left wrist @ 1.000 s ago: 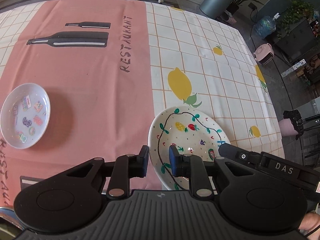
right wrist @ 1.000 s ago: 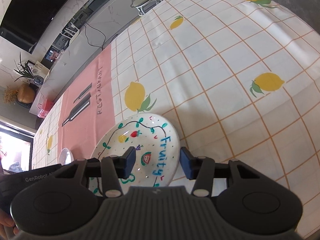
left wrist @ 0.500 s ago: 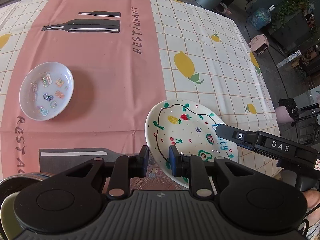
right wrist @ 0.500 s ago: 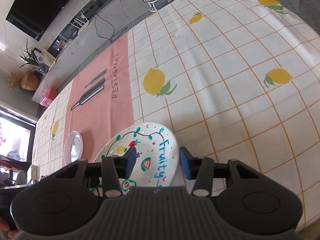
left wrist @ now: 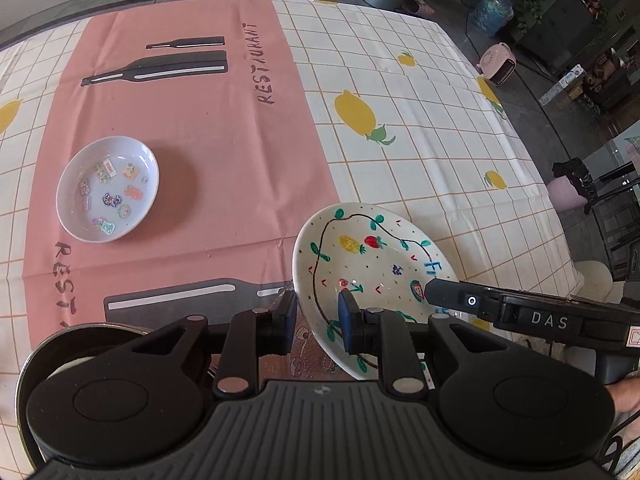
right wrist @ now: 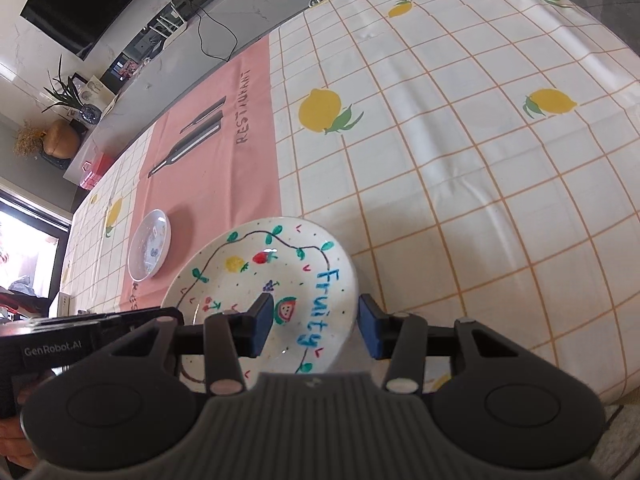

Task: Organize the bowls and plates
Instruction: 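Lift the Fruity plate and carry it toward the bowl stack, then carry the Fruity plate beside the bowl stack and lower it onto the table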

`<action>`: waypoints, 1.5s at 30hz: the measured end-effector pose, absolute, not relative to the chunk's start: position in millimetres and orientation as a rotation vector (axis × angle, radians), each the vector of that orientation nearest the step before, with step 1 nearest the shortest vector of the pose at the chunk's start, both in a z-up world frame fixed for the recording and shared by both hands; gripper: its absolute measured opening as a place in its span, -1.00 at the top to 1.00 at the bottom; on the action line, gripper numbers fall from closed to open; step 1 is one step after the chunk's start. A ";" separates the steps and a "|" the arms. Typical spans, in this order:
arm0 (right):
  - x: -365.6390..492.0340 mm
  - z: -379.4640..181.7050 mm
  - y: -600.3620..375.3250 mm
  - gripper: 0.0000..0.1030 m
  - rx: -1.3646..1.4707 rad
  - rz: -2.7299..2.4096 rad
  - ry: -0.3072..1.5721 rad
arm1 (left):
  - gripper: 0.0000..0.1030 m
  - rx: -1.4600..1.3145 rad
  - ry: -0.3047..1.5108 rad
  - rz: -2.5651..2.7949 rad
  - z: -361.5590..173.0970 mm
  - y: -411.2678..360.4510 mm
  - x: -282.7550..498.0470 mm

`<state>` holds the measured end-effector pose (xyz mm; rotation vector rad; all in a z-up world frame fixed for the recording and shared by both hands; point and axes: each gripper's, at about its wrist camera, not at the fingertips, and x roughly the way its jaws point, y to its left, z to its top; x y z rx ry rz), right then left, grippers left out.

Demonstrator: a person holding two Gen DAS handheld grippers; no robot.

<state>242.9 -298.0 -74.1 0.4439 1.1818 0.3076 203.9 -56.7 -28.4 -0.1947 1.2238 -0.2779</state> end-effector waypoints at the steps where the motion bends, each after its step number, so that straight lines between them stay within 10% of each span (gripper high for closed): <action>1: 239.6 -73.8 -297.5 0.09 0.439 0.310 1.181 | 0.54 -0.184 1.222 -0.282 -27.9 -56.8 203.2; 45: 184.8 -83.2 -255.2 -0.09 0.263 0.430 1.250 | 0.41 0.250 1.117 -0.379 -55.4 -87.3 187.6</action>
